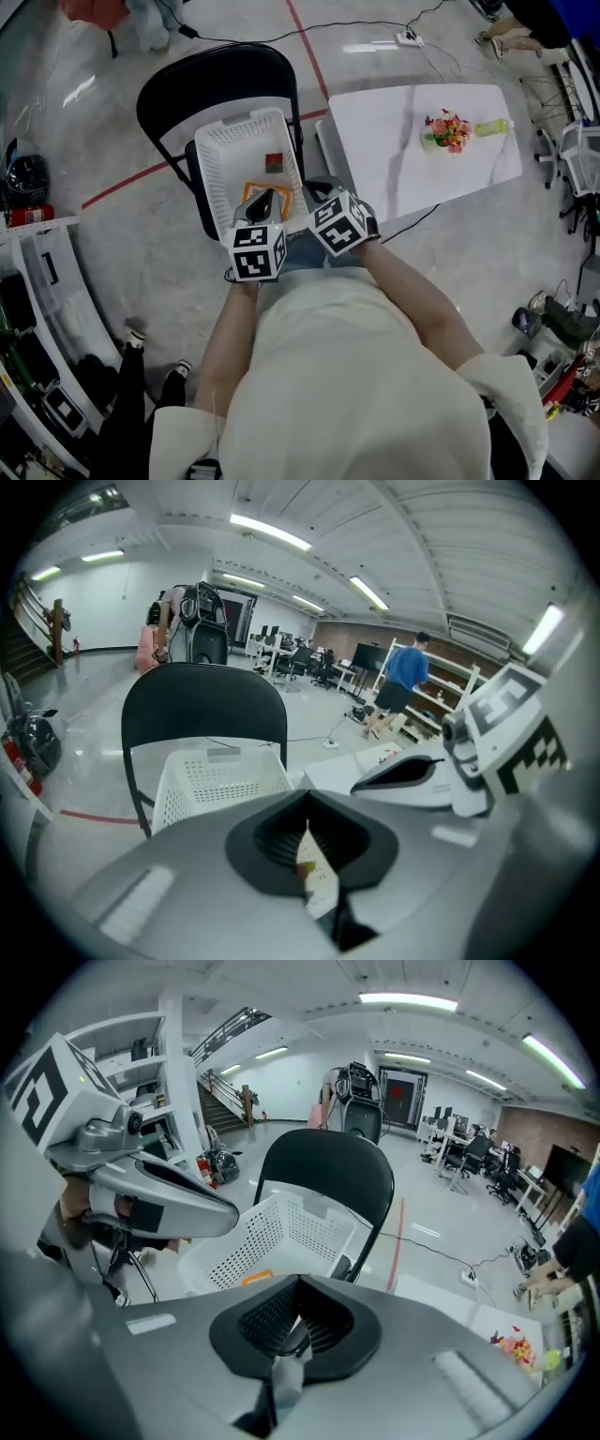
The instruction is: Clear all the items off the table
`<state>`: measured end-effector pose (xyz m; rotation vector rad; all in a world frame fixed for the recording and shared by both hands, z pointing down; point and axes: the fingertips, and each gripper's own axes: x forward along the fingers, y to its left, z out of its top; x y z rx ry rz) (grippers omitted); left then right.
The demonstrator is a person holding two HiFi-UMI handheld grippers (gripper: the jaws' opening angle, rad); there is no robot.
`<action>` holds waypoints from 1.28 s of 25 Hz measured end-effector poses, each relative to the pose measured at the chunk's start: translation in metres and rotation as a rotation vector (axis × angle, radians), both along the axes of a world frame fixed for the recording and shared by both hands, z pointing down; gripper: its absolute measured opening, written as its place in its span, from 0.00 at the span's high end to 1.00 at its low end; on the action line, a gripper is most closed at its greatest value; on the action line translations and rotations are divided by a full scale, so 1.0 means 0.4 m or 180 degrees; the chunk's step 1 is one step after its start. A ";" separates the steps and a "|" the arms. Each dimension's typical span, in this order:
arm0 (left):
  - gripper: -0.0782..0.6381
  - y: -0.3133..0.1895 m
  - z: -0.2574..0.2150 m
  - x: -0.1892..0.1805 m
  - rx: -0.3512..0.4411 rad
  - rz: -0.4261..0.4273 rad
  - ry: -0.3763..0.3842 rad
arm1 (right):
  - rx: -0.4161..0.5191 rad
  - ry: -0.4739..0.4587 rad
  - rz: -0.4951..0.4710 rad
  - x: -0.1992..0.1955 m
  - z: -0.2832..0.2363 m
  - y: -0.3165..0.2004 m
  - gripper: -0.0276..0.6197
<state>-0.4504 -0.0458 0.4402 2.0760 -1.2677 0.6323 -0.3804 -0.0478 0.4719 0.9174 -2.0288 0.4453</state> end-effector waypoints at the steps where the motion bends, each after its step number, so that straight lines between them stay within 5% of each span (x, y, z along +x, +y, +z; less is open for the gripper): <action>1: 0.88 -0.001 -0.004 0.011 0.0002 0.0040 0.0005 | 0.0007 -0.0003 0.0042 0.011 -0.003 -0.001 0.96; 13: 0.88 -0.012 -0.015 0.149 -0.0018 0.0242 0.0010 | 0.0053 -0.0067 0.0257 0.153 -0.018 -0.005 0.96; 32: 0.88 0.008 -0.007 0.543 -0.0074 0.0432 -0.0068 | 0.0024 -0.0108 0.0547 0.578 -0.014 0.030 0.96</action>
